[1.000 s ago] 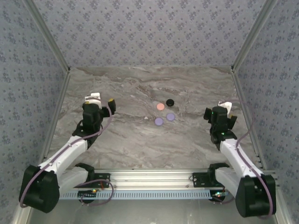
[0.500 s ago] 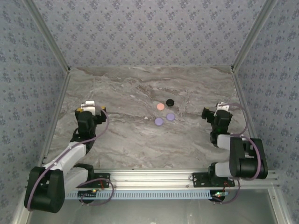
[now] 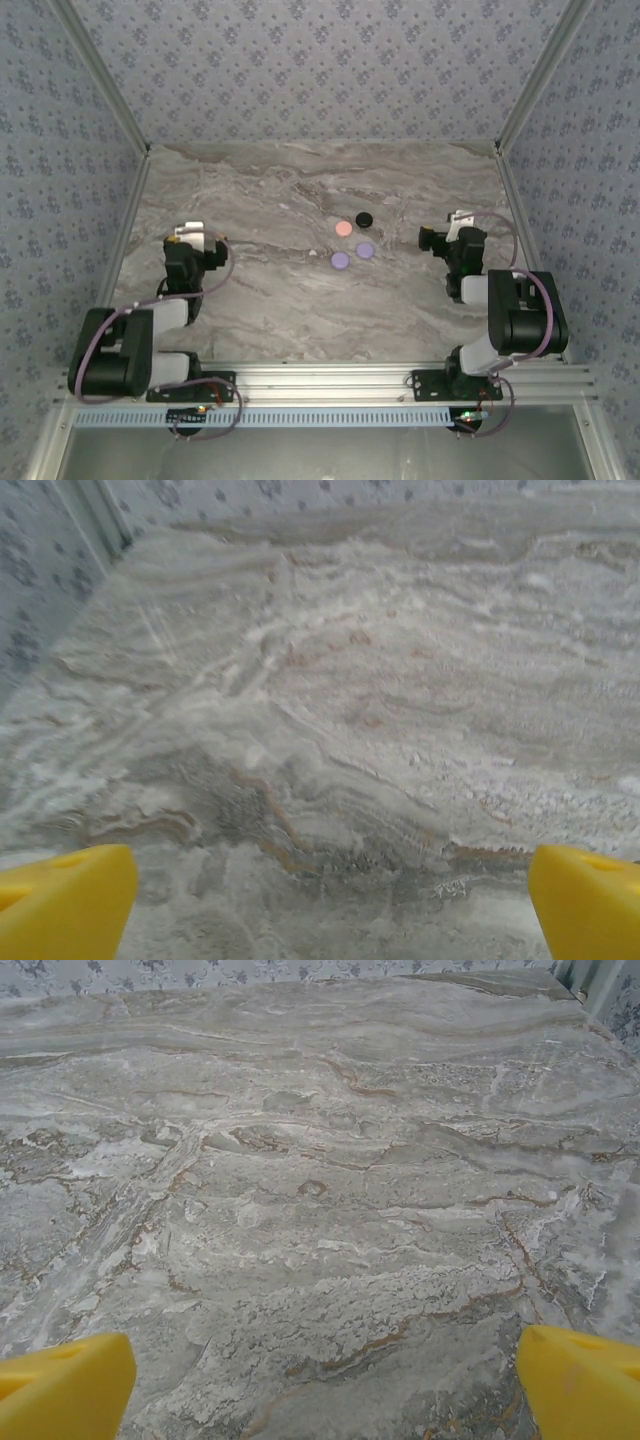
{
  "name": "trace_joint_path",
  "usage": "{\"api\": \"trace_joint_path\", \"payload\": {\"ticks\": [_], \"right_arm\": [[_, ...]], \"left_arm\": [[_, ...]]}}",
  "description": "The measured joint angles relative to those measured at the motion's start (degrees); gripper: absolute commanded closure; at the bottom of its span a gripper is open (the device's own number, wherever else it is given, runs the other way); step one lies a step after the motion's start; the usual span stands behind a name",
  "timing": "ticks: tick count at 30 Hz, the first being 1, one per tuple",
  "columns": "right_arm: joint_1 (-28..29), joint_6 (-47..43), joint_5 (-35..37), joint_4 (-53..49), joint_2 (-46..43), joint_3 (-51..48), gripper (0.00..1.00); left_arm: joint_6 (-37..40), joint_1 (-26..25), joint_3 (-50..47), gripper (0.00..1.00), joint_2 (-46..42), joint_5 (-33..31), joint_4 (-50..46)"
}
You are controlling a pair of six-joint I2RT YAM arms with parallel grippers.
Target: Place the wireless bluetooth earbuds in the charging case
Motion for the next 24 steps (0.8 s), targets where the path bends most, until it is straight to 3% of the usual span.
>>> {"api": "trace_joint_path", "payload": {"ticks": [4, 11, 24], "right_arm": [[0.0, -0.09, -0.02, -0.15, 0.0, 0.0, 0.0], [0.79, -0.81, 0.17, -0.37, 0.0, 0.0, 0.0], [1.03, -1.09, 0.26, -0.39, 0.0, 0.0, 0.0]], "left_arm": [[-0.09, 1.03, 3.04, 0.01, 5.53, 3.17, -0.59], [-3.02, 4.24, 8.39, 0.01, 5.57, 4.33, -2.78], [-3.5, 3.78, 8.39, 0.01, 5.57, 4.02, -4.44]]}}
